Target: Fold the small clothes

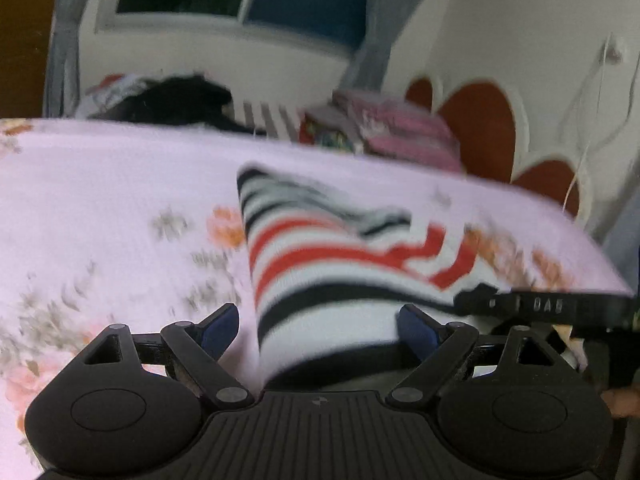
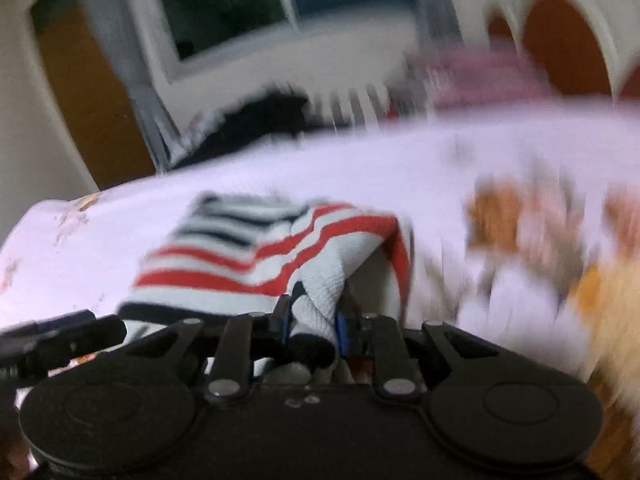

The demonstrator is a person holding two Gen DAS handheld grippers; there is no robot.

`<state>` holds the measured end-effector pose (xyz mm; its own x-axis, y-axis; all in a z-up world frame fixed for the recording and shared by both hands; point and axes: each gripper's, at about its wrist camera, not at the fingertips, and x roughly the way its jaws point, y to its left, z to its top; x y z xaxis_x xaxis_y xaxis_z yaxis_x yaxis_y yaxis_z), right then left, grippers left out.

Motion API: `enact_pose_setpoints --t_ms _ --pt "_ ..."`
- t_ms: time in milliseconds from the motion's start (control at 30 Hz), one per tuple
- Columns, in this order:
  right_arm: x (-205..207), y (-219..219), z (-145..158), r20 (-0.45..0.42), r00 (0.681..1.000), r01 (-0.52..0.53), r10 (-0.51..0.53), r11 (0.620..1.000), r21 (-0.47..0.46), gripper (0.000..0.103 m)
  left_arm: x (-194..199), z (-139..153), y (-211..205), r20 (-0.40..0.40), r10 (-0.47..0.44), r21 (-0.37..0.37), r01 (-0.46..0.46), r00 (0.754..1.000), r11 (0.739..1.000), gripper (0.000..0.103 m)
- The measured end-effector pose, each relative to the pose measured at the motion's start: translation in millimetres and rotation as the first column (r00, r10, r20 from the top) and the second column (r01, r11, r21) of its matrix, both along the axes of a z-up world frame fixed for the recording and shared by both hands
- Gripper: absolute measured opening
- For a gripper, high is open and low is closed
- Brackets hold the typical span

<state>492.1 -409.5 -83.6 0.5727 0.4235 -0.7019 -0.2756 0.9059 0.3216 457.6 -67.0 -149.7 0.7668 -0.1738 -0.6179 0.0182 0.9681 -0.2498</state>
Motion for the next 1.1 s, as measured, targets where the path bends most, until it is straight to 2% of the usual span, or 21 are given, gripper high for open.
enact_pose_setpoints --t_ms 67,200,300,500,567,667,733,800,867,967,1100 --pt "1 -2 -7 -0.027 1.0 0.007 -0.006 1.0 0.014 0.024 1 -7 -4 -0.021 -0.008 0.022 0.008 1.0 1.0 0.086" --pt "-10 -18 4 -0.072 0.997 0.034 -0.027 0.995 0.098 0.031 -1 -6 -4 -0.025 -0.011 0.024 0.012 1.0 1.0 0.086" --pt "-27 -29 7 -0.081 0.997 0.02 -0.012 0.994 0.103 0.037 -5 -2 -4 -0.03 -0.026 0.036 0.027 0.999 0.999 0.086" --pt "-57 -44 2 -0.102 0.995 0.026 -0.017 0.996 0.091 0.035 -19 -10 -2 -0.061 -0.038 0.021 0.039 0.997 0.999 0.086" --pt "-64 -50 0 -0.114 0.993 0.044 -0.03 0.992 0.118 0.03 -22 -15 0 -0.072 -0.04 0.011 0.041 0.997 0.999 0.086" --pt "-75 -55 -3 -0.109 0.993 0.06 -0.045 0.989 0.136 0.028 -25 -20 6 -0.089 -0.031 -0.019 0.03 0.996 0.999 0.086" --pt "-79 -57 -16 -0.115 0.992 0.065 -0.054 0.994 0.091 0.029 -26 -24 7 -0.097 -0.033 -0.028 0.031 0.995 0.999 0.086" --pt "-79 -63 -29 -0.145 0.986 0.094 -0.076 0.988 0.121 0.031 -27 -25 6 -0.102 -0.032 -0.025 0.029 0.994 0.999 0.086" --pt "-79 -62 -27 -0.129 0.989 0.085 -0.071 0.991 0.105 0.031 -27 -25 5 -0.101 -0.032 -0.018 0.03 0.994 0.999 0.086" --pt "-79 -63 -18 -0.13 0.988 0.091 -0.079 0.991 0.094 0.038 -27 -19 6 -0.114 -0.031 -0.019 0.029 0.993 0.999 0.086" --pt "-82 -58 12 -0.041 0.997 0.073 -0.071 0.995 0.061 0.037 -31 -2 8 -0.08 -0.016 -0.015 0.015 0.997 1.0 0.086"
